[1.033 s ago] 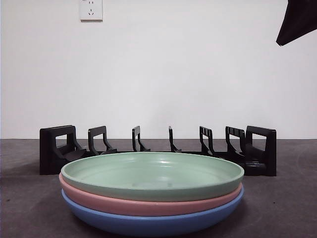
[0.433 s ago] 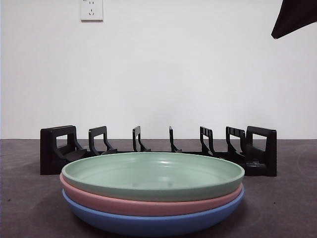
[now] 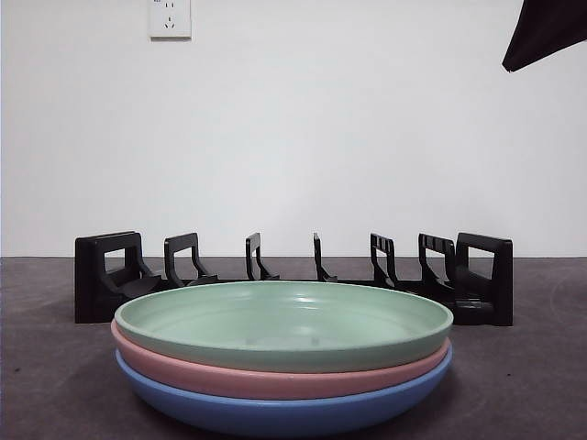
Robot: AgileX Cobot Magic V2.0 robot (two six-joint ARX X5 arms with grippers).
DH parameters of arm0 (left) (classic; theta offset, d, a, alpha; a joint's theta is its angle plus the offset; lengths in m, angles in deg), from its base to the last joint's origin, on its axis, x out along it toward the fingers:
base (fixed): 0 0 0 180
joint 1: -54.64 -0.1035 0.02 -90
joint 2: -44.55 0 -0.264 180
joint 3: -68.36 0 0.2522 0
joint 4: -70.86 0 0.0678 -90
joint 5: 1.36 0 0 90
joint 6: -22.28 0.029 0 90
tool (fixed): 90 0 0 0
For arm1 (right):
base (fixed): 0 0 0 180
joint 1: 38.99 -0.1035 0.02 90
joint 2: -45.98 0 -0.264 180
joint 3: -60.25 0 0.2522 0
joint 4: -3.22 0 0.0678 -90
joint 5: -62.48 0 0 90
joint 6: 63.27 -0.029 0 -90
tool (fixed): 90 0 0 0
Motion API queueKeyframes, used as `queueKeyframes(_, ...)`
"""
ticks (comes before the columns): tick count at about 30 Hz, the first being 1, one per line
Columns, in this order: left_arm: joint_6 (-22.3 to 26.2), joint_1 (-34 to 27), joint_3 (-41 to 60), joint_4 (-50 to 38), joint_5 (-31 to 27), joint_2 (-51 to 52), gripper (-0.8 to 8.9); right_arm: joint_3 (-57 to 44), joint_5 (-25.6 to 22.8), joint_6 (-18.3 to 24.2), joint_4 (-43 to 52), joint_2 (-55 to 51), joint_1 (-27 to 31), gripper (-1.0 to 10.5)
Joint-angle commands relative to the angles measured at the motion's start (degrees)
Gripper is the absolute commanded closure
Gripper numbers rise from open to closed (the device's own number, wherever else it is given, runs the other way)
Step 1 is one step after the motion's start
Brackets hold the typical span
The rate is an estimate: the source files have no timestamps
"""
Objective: Place the plate
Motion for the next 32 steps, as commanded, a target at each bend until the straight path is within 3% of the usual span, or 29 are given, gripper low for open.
queueKeyframes(1,-0.1,0.0,1.1,-0.6,-0.2,0.1,8.06,0.5,0.2,-0.6,0.6,0.4,-0.2,9.3)
queueKeyframes(6,-0.1,0.0,1.1,-0.6,-0.2,0.1,8.06,0.5,0.1,0.0,0.5,0.2,-0.2,9.3)
queueKeyframes(10,-0.1,0.0,1.1,-0.5,-0.2,0.1,8.06,-0.3,-3.3,4.7,0.8,-2.8,-0.2,9.3)
queueKeyframes(14,-0.1,0.0,1.1,-0.6,-0.2,0.1,8.06,-11.5,-7.8,8.9,8.7,-13.6,0.9,9.3)
queueKeyframes(18,-0.1,0.0,1.1,-0.5,-0.2,0.1,8.06,-27.7,-8.9,7.0,14.7,-29.2,4.3,9.3)
queueKeyframes(24,-0.1,0.0,1.1,-0.6,-0.2,0.1,8.06,-47.6,-9.5,4.7,16.0,-48.1,8.6,9.3)
queueKeyframes(32,-0.1,0.0,1.0,-0.6,-0.2,0.1,8.06,-59.6,-11.5,1.3,20.3,-62.9,8.7,9.3)
